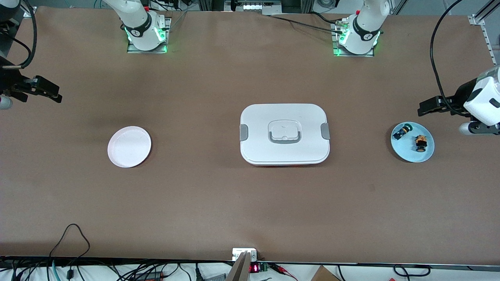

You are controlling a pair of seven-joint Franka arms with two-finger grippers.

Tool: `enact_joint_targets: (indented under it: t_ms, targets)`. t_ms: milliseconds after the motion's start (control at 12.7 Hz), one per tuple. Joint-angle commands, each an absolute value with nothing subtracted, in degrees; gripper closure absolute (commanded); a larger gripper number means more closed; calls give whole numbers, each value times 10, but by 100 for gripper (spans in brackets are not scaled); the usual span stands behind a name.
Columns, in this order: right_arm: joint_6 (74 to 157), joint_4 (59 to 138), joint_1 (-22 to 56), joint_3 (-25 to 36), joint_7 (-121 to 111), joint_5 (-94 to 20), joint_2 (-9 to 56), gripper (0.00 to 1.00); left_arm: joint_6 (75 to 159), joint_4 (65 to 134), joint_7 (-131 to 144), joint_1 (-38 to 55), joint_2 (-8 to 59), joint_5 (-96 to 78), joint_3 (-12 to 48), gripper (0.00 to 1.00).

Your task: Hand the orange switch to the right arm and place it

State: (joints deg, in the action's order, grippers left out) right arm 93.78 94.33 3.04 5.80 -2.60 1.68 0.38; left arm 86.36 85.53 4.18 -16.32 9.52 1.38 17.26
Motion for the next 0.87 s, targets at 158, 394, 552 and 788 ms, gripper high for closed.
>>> enact_joint_targets:
  t_ms: [158, 394, 552, 788]
  targets:
    - [929, 932, 31, 58, -34, 9, 5, 0, 868, 872, -62, -182, 109, 4, 164, 0]
    - [929, 930, 31, 58, -34, 9, 5, 0, 921, 914, -229, -213, 130, 10, 164, 0]
    - [929, 928, 30, 59, -35, 9, 5, 0, 977, 946, -342, -234, 143, 16, 163, 0]
    - [929, 927, 30, 59, -34, 9, 6, 0, 1037, 980, -495, -262, 165, 60, 164, 0]
